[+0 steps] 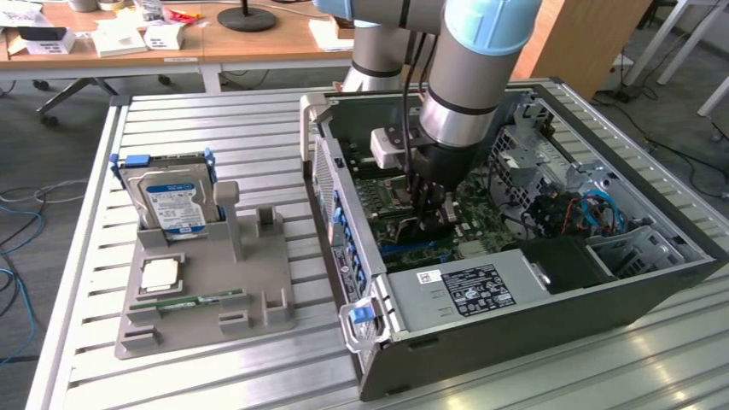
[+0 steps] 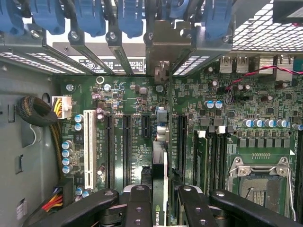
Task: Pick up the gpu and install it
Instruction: 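Insert the gpu into the slot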
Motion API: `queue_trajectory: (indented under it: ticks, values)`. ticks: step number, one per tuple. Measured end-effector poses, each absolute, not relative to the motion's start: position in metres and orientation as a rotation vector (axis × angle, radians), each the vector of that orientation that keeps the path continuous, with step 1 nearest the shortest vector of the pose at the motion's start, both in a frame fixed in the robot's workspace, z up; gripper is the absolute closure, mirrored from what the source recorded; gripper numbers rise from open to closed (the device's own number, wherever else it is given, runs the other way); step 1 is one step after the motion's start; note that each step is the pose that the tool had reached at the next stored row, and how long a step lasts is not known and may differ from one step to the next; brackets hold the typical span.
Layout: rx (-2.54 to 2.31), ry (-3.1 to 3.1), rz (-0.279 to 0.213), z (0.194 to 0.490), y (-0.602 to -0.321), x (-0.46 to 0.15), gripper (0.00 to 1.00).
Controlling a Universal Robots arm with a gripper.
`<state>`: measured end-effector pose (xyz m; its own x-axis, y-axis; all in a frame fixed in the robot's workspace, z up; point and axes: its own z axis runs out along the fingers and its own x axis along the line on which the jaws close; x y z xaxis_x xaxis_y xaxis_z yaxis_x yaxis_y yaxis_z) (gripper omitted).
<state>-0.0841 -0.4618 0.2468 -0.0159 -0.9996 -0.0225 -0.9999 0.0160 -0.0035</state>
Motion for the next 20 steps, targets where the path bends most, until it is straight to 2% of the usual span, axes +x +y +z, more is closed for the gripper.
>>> queue_trajectory:
  ticks: [20]
  values:
    - [-2.190,2.226,0.021,0.2461,-0.4614,-0.0842,0.74]
